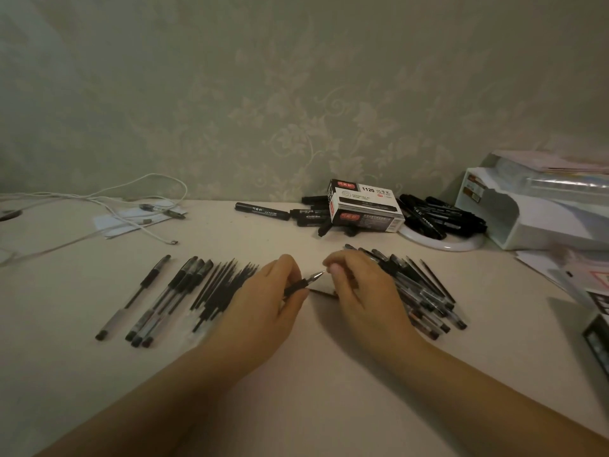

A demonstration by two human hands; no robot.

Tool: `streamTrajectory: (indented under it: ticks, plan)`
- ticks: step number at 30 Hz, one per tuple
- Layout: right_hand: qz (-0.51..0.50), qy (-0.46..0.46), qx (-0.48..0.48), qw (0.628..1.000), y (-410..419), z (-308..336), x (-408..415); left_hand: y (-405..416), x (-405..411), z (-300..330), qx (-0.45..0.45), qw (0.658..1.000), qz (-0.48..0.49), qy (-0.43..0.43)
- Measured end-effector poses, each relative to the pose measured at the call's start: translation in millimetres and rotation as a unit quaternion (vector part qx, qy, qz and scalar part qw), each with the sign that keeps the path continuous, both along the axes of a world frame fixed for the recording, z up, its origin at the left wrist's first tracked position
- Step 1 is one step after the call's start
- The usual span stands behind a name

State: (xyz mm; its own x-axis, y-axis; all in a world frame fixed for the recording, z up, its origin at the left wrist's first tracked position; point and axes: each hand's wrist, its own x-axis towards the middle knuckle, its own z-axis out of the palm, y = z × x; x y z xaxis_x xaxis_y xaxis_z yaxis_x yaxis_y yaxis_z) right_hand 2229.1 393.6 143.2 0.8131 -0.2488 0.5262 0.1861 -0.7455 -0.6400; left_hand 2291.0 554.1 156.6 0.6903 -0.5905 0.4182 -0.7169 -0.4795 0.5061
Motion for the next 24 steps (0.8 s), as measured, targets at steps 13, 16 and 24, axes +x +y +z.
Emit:
streamTrajectory:
  ticks: [13,16,24]
  plan:
    - [0.117,0.051,0.222,0.967,-2,2,-2,1,-3,7,-0.038,0.996,-0.086,0.003]
    - [0.146,0.055,0.229,0.961,-5,4,-3,2,-2,7,-0.034,0.995,-0.095,0.027]
    - [0.155,0.063,0.27,0.948,-3,5,-3,4,-4,3,-0.03,0.996,-0.062,0.059]
